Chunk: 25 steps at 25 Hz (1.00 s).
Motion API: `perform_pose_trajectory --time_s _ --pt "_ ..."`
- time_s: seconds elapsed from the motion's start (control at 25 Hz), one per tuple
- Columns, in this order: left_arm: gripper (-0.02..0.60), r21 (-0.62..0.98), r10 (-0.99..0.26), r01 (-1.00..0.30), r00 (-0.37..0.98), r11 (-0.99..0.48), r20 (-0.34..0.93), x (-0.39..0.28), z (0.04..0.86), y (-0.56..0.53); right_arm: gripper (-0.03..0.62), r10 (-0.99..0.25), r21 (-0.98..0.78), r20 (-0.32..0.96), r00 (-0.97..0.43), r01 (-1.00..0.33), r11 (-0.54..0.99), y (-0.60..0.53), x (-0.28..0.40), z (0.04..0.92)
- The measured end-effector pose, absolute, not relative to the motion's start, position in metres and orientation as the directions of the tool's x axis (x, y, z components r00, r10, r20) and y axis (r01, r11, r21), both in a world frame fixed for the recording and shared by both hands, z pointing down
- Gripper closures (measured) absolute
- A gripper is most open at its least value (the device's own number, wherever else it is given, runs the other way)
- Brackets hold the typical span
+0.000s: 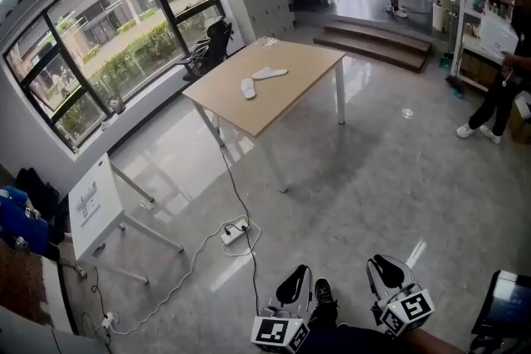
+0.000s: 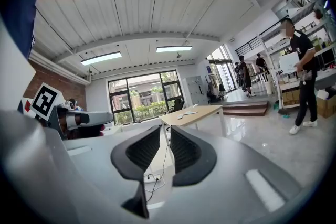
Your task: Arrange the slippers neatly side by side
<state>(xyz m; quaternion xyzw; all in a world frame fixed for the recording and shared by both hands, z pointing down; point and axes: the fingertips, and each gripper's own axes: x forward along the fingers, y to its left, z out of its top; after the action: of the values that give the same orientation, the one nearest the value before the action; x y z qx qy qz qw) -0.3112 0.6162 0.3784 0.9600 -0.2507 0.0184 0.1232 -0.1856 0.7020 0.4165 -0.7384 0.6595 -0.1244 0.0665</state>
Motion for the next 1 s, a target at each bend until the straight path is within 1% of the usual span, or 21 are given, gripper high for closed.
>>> perform_pose_trajectory --time_s 0.24,0.52,0.68,1.0 --pt "0.555 0.238 -0.442 -0.45 0.893 -0.861 0.091 -0.272 0.38 0.558 0.54 -0.987 -0.248 0.098 0.13 -0.957 -0.151 0.647 -0.149 0.412" --pt "0.555 0.255 -0.425 -0.428 0.902 -0.867 0.07 -0.24 0.379 0.473 0.54 -0.98 -0.225 0.114 0.166 -0.956 -0.188 0.57 -0.114 0.408" --pt "0.555 0.265 -0.409 -0.412 0.91 -0.872 0.069 -0.226 0.379 0.44 0.54 -0.979 -0.214 0.131 0.156 -0.96 -0.181 0.535 -0.107 0.407" --pt "0.555 0.287 -0.426 -0.432 0.9 -0.855 0.086 -0.204 0.389 0.397 0.54 -0.979 -0.224 0.142 0.147 -0.959 -0.177 0.488 -0.083 0.415"
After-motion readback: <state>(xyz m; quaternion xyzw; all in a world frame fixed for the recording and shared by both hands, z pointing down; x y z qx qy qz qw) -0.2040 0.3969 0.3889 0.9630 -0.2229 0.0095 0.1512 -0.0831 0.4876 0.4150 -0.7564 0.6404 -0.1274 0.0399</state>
